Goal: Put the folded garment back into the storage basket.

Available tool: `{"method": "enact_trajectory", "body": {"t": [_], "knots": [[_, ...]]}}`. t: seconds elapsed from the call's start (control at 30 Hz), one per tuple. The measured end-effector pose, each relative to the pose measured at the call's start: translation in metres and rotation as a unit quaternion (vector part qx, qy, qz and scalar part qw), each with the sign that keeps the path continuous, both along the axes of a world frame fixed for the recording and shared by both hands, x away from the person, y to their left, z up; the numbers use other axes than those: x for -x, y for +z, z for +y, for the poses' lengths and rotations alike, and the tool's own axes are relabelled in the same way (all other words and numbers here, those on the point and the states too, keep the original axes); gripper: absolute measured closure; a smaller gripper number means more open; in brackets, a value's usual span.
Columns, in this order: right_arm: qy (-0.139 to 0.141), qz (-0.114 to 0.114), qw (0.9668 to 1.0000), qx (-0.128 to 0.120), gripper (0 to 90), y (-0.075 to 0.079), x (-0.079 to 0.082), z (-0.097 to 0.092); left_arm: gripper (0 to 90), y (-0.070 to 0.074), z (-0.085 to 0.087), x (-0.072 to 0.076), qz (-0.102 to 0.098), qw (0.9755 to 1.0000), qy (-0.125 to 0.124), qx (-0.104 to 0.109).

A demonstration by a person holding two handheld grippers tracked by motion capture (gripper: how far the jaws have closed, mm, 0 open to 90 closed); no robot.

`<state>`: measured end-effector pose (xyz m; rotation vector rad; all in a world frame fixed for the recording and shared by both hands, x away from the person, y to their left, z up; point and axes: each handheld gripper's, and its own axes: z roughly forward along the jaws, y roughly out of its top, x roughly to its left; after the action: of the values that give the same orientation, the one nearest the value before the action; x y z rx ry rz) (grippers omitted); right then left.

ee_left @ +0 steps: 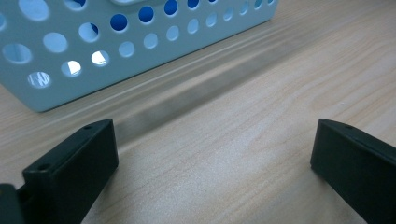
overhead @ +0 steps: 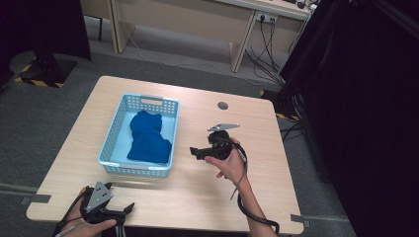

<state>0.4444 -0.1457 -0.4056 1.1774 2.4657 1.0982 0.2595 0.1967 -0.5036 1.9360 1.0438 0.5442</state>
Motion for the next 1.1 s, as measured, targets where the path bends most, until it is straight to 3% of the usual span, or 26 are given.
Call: {"method": "enact_trajectory", "body": {"t": [0.37,1.1], "knots": [[-0.006,0.008,1.0,0.001,14.2,-0.015,0.004,-0.012,0.0,0.0,0.0,0.0,0.0,1.0,0.0,-0.001],[-0.009,0.014,0.9998,0.011,14.2,-0.027,0.009,-0.021,0.0,0.0,0.0,0.0,0.0,1.0,0.0,0.001]]}}
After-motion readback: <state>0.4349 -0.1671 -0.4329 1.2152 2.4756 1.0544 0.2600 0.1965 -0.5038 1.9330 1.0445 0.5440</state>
